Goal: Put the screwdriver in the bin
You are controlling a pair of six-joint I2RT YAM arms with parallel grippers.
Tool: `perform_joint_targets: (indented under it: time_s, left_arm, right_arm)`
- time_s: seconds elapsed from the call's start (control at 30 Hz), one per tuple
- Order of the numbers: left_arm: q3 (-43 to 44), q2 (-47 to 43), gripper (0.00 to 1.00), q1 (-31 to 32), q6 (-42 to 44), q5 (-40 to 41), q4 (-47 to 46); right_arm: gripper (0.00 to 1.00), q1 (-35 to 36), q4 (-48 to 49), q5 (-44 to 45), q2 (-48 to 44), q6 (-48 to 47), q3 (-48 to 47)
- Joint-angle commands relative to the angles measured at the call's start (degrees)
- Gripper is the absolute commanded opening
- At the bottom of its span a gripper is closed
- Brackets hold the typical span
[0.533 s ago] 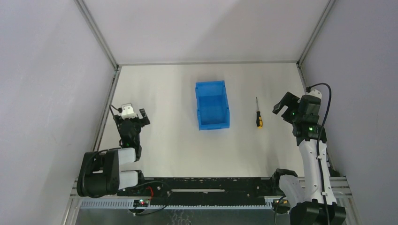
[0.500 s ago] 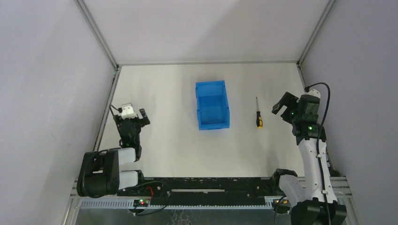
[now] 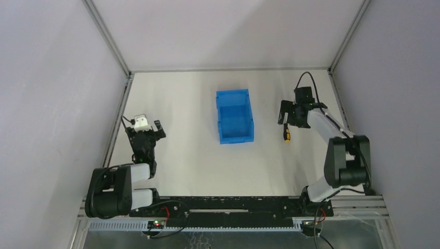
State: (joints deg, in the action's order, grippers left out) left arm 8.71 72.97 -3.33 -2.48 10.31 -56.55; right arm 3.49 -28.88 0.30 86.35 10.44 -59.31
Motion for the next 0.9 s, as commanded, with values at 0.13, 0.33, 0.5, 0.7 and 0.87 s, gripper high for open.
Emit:
perform_joint_targets:
  time_s: [0.13,0.33,0.5,0.7,0.87]
  left_arm:
    - [2.3,-0.8,1.00,0.2,1.1,0.3,-4.2]
    - [2.3,-0.8,1.00,0.2,1.1,0.3,-4.2]
    - [2.3,-0.8,1.00,0.2,1.1,0.3,-4.2]
    - [2.3,-0.7,1.00,0.2,1.1,0.3,-4.2]
    - [2.3,-0.7,1.00,0.2,1.1,0.3,-4.2]
  right_arm:
    - [0.92,0.2,-0.3,2.1,11.1,-2.6,-3.5]
    - [0.58,0.2,-0.3,1.7,14.9,-1.4,-4.0]
    - [0.11,0.1,-0.7,0.9,12.8,-0.9,-4.0]
    - [0.03,-3.0,-2.0,-2.1,2.7,-1.1,-4.7]
    - [0.04,-2.2,-8.8,-2.6,-3.0,-2.6,-8.6]
